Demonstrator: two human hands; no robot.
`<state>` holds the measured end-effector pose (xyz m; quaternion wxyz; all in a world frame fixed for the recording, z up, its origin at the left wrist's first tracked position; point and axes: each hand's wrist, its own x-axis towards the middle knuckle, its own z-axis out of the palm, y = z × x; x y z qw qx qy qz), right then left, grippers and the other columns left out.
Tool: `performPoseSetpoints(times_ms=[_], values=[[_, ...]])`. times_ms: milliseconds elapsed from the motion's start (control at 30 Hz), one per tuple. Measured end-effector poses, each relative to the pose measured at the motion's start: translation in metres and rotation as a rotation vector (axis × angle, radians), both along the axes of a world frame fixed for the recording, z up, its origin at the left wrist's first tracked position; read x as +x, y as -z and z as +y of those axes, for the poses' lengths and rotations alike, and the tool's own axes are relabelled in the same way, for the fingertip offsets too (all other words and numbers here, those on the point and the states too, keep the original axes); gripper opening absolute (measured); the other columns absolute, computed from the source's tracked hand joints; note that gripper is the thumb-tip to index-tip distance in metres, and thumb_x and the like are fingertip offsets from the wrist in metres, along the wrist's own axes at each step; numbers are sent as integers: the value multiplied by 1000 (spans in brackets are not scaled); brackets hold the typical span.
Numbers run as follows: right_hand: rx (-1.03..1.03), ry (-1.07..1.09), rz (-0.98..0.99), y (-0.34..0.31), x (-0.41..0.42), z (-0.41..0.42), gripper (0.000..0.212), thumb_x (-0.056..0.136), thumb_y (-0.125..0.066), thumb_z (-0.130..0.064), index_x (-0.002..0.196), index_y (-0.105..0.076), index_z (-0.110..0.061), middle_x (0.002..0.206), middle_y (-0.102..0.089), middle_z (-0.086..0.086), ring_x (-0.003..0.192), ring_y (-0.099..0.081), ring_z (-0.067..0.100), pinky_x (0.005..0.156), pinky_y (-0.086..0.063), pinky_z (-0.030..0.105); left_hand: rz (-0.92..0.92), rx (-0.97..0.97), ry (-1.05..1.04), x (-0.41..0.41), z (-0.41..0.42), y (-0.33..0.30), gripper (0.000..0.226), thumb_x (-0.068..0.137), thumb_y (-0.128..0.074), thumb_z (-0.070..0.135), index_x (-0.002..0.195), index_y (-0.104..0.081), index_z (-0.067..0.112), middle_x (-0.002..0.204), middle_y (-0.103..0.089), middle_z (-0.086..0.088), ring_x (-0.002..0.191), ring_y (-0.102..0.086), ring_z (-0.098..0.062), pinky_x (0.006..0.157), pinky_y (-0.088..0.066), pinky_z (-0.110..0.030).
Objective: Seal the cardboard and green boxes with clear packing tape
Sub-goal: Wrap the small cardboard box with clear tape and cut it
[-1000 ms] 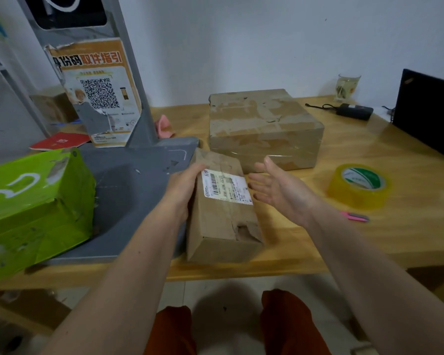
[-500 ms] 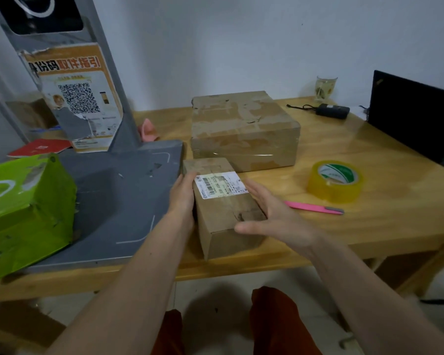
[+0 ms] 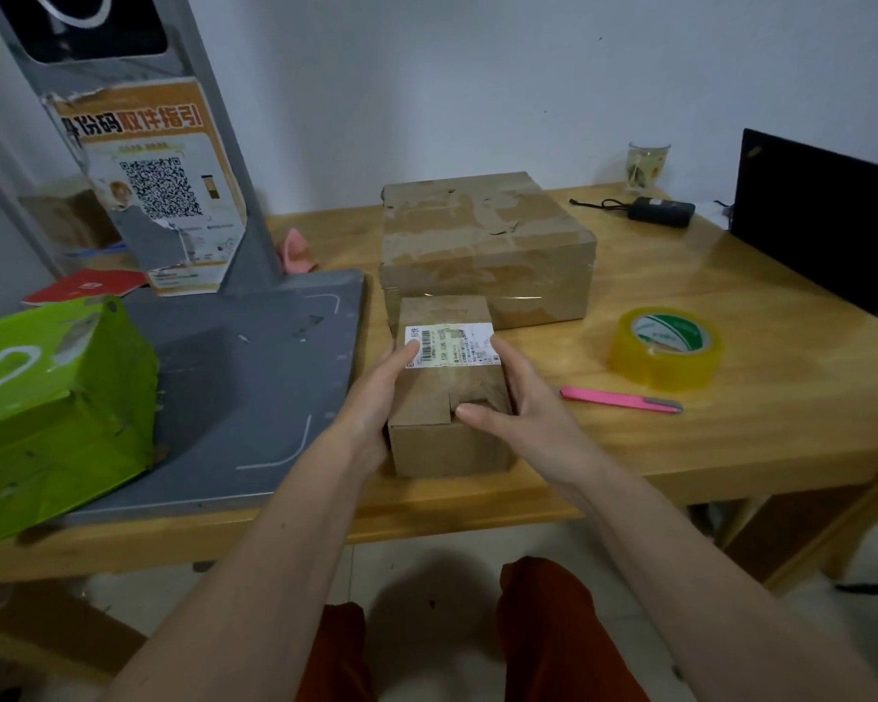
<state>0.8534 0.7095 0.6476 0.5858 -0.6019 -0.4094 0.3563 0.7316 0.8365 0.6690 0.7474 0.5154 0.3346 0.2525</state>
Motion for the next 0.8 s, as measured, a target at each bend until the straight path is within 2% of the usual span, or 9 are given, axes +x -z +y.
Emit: performPoseSetpoints(times_ms=[133, 233, 300, 367, 433, 500, 567, 633, 800], values=[[6, -4, -6, 0, -6, 7, 93, 75, -82, -22, 150, -26, -30, 145, -42, -8, 129, -46, 8, 108, -43, 38, -6, -16, -58, -6, -3, 4, 34, 94, -59, 41, 125, -64, 28, 111, -73, -5, 102, -70, -25, 81, -55, -38], [0, -49, -34, -4, -8, 14, 99, 65, -86, -36, 147, -30, -35, 150, -36, -10, 134, -41, 10, 110, -41, 39, -33, 21, -112, -11, -2, 5, 30, 95, -58, 38, 123, -64, 29, 111, -73, -2, 104, -69, -23, 85, -56, -41], [-6, -66, -10, -5, -8, 17, 104, 56, -87, -42, 145, -33, -37, 150, -37, -11, 135, -40, 10, 111, -39, 39, -37, 101, -129, -13, -2, 4, 29, 97, -57, 34, 126, -62, 30, 115, -72, 2, 106, -68, -21, 90, -55, -42], [-16, -76, 6, -4, -8, 18, 103, 56, -87, -40, 144, -34, -36, 151, -36, -11, 135, -40, 10, 112, -38, 38, 4, 207, -142, -14, -3, 3, 33, 98, -56, 32, 131, -58, 31, 120, -69, 4, 107, -67, -17, 85, -57, -36], [-26, -74, -2, -2, -10, 17, 96, 66, -85, -33, 147, -32, -32, 156, -26, -11, 137, -37, 9, 113, -36, 36, 64, 336, -151, -16, -6, 1, 38, 98, -55, 27, 136, -53, 30, 126, -65, 6, 110, -64, -11, 80, -54, -26], [-44, -66, -8, 1, -11, 14, 87, 78, -80, -26, 149, -30, -30, 158, -21, -12, 138, -34, 8, 114, -34, 33, 115, 463, -131, -17, -12, 1, 47, 97, -58, 24, 142, -46, 33, 139, -54, 9, 123, -53, -9, 94, -49, -26], [-57, -54, -13, 3, -10, 12, 83, 81, -77, -27, 150, -30, -32, 155, -29, -10, 134, -38, 7, 111, -37, 29, 229, 590, -91, -19, -20, 1, 57, 95, -61, 26, 147, -39, 35, 153, -34, 10, 139, -34, -10, 108, -33, -24], [-63, -43, -9, 3, -11, 9, 79, 84, -74, -24, 149, -30, -32, 146, -41, -10, 127, -46, 4, 102, -41, 23, 313, 657, -41, -23, -26, 1, 55, 94, -63, 26, 145, -43, 35, 159, -17, 9, 144, -20, -9, 102, -24, -16], [-53, -9, -3, 3, -16, 7, 74, 91, -64, -16, 151, -23, -32, 134, -45, -16, 114, -47, -9, 93, -40, 15, 338, 676, 27, -31, -24, 6, 44, 89, -69, 31, 132, -57, 34, 160, -16, 9, 143, -24, -11, 105, -30, -21]])
